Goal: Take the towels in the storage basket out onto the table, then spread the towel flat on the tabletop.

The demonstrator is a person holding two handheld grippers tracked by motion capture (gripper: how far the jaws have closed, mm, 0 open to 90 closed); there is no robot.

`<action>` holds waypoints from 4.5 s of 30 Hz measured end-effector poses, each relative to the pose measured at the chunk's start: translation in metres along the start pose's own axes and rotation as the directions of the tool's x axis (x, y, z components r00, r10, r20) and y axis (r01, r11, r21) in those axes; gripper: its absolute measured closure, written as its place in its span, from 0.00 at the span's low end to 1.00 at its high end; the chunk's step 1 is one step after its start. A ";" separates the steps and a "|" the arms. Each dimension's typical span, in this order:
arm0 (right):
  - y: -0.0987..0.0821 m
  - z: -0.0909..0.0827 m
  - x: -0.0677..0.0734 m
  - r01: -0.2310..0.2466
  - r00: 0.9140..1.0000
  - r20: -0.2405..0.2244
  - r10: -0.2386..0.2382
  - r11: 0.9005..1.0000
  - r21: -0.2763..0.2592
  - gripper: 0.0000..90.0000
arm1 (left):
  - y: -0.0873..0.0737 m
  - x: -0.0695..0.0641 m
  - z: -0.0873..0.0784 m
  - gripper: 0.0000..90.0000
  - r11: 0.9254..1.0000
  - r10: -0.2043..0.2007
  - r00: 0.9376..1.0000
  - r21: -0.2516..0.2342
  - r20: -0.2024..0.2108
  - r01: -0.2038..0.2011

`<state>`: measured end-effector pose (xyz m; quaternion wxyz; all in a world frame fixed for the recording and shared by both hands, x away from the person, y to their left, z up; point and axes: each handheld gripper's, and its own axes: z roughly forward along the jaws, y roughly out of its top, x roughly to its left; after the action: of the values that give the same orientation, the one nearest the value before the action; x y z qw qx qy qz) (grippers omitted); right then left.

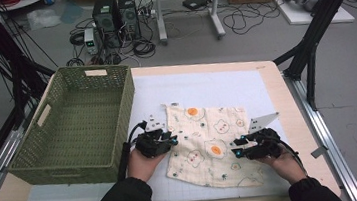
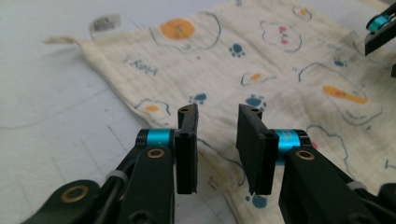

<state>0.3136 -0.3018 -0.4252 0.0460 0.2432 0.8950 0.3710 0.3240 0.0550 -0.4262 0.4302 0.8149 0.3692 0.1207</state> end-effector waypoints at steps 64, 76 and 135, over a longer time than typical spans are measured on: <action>-0.019 -0.004 0.025 0.019 0.995 -0.097 -0.022 0.999 -0.029 0.76 | -0.052 -0.033 -0.041 0.93 0.996 0.079 0.984 0.037 0.159 -0.086; -0.015 -0.012 0.005 -0.049 0.999 -0.016 0.048 0.993 -0.108 0.57 | -0.039 -0.015 -0.030 0.73 0.998 0.045 0.991 -0.054 0.123 -0.038; -0.026 -0.014 -0.011 -0.135 0.987 0.068 0.143 0.985 -0.108 0.53 | -0.030 -0.013 -0.023 0.63 0.996 0.040 0.996 -0.085 0.079 -0.033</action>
<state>0.3091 -0.3322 -0.4342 0.0662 0.3162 0.8531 0.4098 0.2878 0.0703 -0.4348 0.4762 0.8071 0.3310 0.1110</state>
